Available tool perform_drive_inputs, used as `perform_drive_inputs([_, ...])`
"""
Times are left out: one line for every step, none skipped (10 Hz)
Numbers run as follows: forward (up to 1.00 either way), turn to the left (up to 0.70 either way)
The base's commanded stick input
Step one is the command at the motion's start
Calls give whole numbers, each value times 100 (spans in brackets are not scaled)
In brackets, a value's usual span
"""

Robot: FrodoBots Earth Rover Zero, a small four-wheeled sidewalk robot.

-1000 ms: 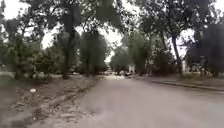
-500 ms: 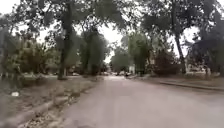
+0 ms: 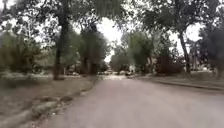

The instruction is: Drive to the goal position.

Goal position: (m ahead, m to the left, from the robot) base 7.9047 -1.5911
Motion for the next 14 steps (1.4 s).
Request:
perform_drive_inputs([100,0])
perform_drive_inputs([100,-5])
perform_drive_inputs([100,-9])
perform_drive_inputs([100,-12])
perform_drive_inputs([100,-16])
perform_drive_inputs([100,-24])
perform_drive_inputs([100,1])
perform_drive_inputs([100,1])
perform_drive_inputs([100,1])
perform_drive_inputs([100,1])
perform_drive_inputs([100,1])
perform_drive_inputs([100,1])
perform_drive_inputs([100,1])
perform_drive_inputs([100,1])
